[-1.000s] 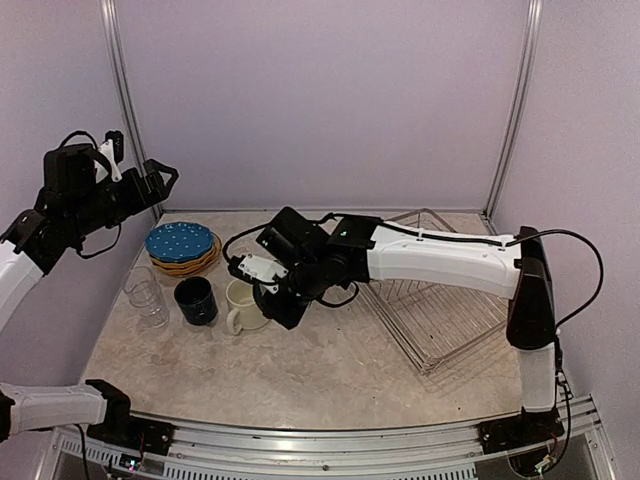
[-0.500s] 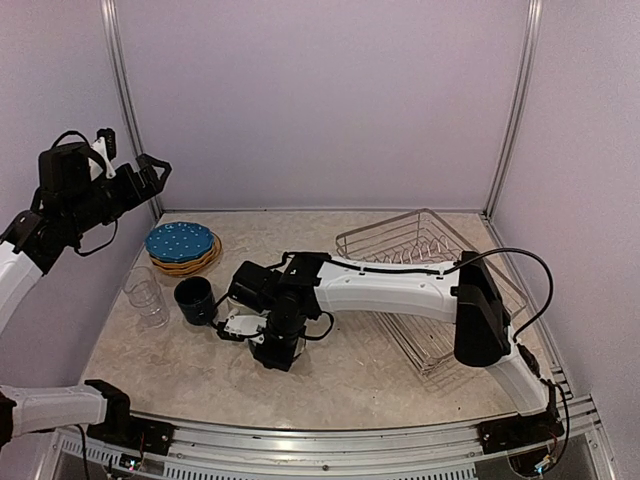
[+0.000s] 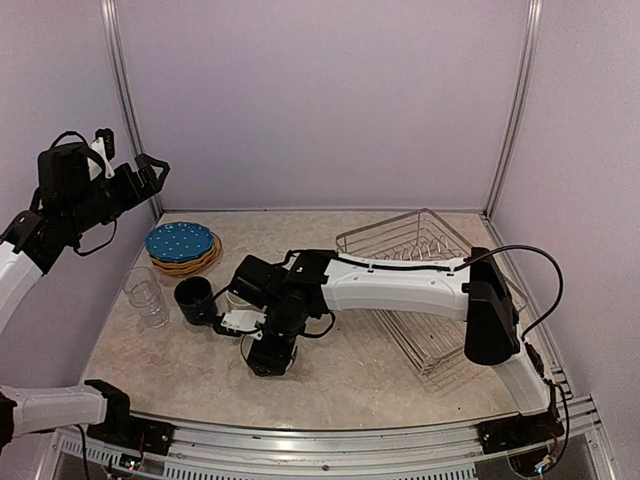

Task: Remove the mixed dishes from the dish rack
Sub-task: Place the bowl at the center of the board, then reset both arms

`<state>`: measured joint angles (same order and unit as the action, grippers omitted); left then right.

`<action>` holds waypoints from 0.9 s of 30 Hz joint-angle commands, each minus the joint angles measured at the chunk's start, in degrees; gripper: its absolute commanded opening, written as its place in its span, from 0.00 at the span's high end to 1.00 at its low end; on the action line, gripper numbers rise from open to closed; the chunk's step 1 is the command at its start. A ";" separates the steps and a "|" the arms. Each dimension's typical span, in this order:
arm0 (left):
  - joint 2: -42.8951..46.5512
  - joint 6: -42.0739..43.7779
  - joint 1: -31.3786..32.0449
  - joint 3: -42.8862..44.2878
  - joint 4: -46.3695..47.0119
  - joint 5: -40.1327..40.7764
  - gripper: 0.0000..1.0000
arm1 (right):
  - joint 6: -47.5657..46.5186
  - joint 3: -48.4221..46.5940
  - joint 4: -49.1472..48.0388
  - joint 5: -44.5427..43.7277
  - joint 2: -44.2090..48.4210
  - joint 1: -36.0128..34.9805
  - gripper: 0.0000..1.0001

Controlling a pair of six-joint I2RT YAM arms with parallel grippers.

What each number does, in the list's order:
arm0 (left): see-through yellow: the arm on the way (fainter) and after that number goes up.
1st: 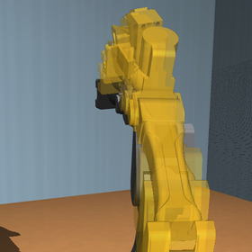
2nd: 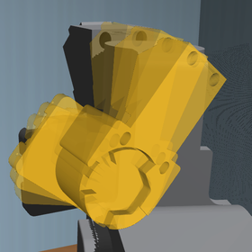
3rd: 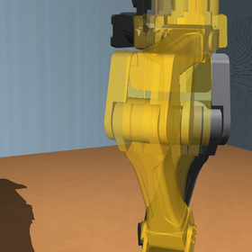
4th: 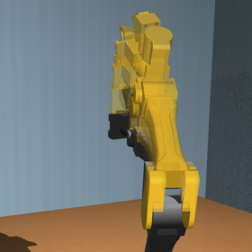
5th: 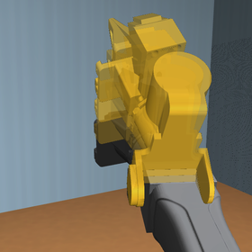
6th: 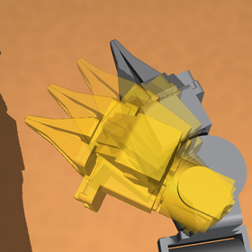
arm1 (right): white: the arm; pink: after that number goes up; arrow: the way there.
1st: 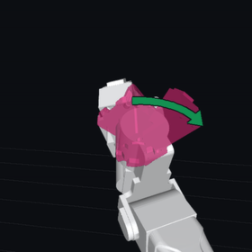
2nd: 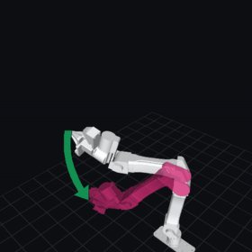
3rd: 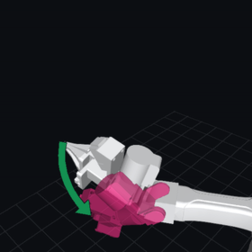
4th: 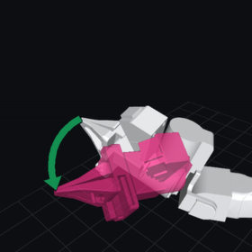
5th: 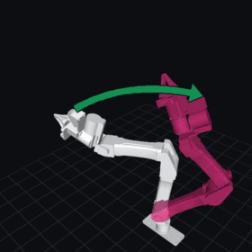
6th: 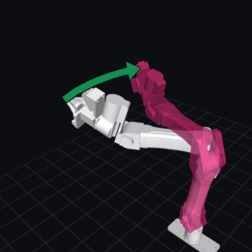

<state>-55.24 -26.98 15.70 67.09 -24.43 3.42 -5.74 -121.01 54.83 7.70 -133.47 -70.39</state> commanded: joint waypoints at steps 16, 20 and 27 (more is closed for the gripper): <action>3.45 3.16 -0.25 2.87 2.00 -9.05 0.01 | 10.70 38.16 -33.62 -38.44 52.38 14.68 0.00; 4.15 3.30 -0.28 4.14 1.71 -9.26 0.01 | 7.09 41.71 -38.96 -46.60 60.64 15.13 0.00; 5.55 4.43 -0.27 7.52 1.09 -7.20 0.01 | -0.85 50.58 -50.42 -49.06 75.02 15.02 0.00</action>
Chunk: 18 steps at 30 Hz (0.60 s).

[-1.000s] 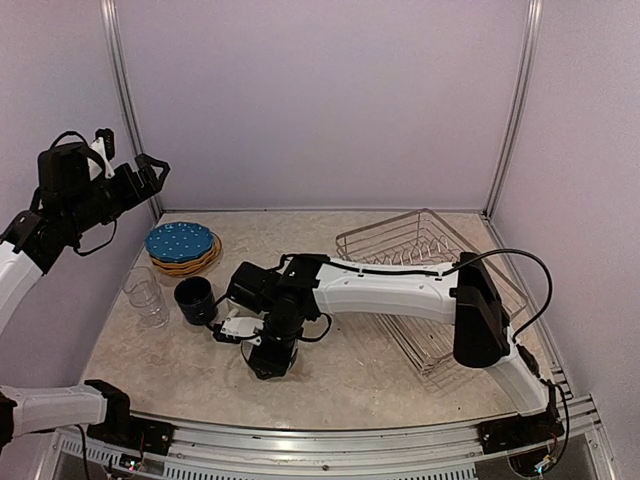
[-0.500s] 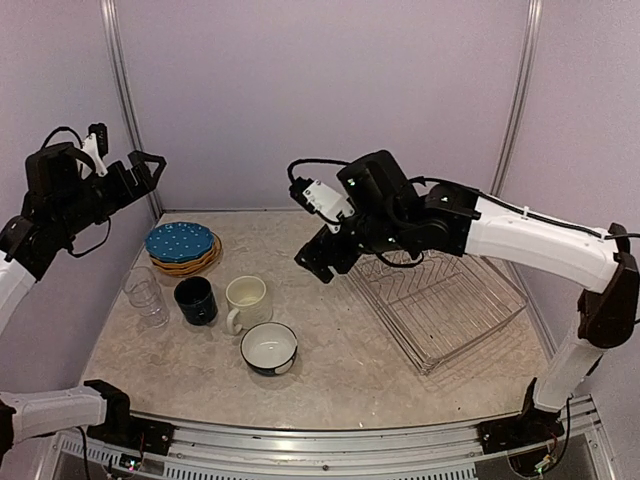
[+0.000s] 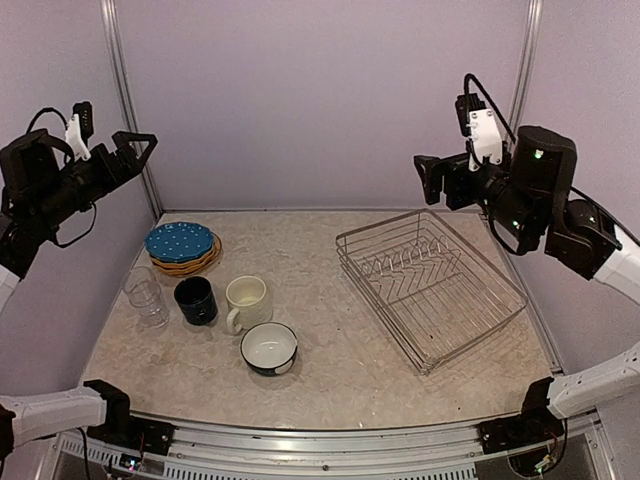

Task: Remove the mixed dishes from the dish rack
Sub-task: Reset both arms

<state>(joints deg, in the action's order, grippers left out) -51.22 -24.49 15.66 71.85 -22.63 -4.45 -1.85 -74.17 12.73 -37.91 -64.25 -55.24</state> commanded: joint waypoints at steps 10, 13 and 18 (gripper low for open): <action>4.86 2.78 -0.26 3.72 -0.57 2.75 0.01 | -8.06 5.05 -10.86 -4.51 13.03 -0.13 0.00; 5.50 2.80 -0.21 3.46 -0.78 3.30 0.01 | -8.50 5.89 -11.66 -4.34 13.82 -0.11 0.00; 6.02 2.56 -0.27 3.14 -1.05 3.40 0.01 | -7.29 6.49 -10.60 -3.63 14.10 -0.08 0.00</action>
